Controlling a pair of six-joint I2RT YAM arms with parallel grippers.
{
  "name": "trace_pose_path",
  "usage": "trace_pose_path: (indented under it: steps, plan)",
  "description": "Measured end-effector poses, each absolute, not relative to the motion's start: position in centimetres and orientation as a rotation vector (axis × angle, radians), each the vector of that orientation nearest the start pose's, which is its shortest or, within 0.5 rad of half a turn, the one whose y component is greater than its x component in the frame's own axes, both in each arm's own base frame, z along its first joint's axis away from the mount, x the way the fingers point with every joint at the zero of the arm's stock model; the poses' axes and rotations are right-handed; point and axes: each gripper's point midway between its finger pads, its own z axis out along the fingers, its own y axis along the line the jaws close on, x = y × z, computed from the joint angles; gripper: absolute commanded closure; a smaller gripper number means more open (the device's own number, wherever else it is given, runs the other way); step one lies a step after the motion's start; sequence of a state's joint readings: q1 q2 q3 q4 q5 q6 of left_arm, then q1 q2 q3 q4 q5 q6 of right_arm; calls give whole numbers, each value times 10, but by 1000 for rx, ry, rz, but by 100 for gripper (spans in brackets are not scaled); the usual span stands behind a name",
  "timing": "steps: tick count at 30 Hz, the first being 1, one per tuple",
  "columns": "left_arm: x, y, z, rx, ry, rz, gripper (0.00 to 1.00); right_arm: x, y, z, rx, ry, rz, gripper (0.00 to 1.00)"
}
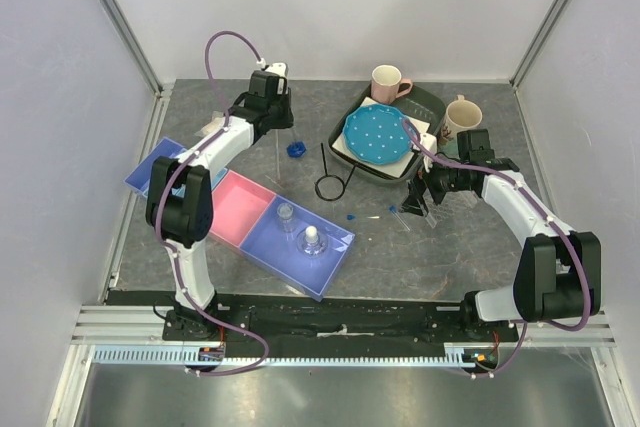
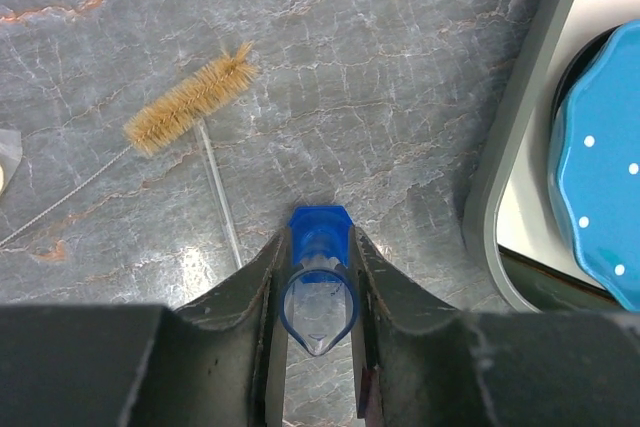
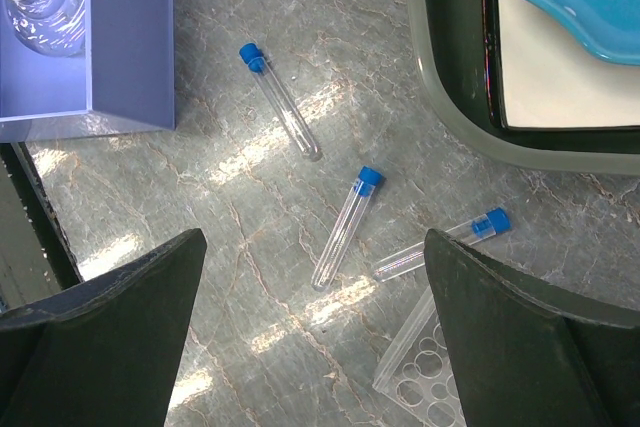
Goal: Organize the chemistry lab equipment
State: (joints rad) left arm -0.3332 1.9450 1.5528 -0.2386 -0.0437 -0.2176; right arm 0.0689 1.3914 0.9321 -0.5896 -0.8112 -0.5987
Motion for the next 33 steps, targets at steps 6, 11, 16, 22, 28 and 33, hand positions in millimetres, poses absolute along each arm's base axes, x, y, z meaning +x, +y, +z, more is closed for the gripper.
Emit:
trace_pose_path:
  steps: [6,11,16,22,28,33]
  plan:
    - [516,-182,152,106,2193,-267,85,286,131,116,-1013,2114,804,2]
    - [506,-181,179,113,2168,-291,85,286,131,116,-1012,2115,805,2]
    - [481,-180,241,131,2085,-352,85,286,131,116,-1013,2116,805,2]
    - [413,-170,310,175,1992,-445,85,286,131,116,-1013,2115,805,2]
    - [336,-154,315,216,2058,-496,85,286,131,116,-1016,2113,804,2]
    - [278,-143,287,235,2184,-531,85,286,131,116,-1016,2113,804,2]
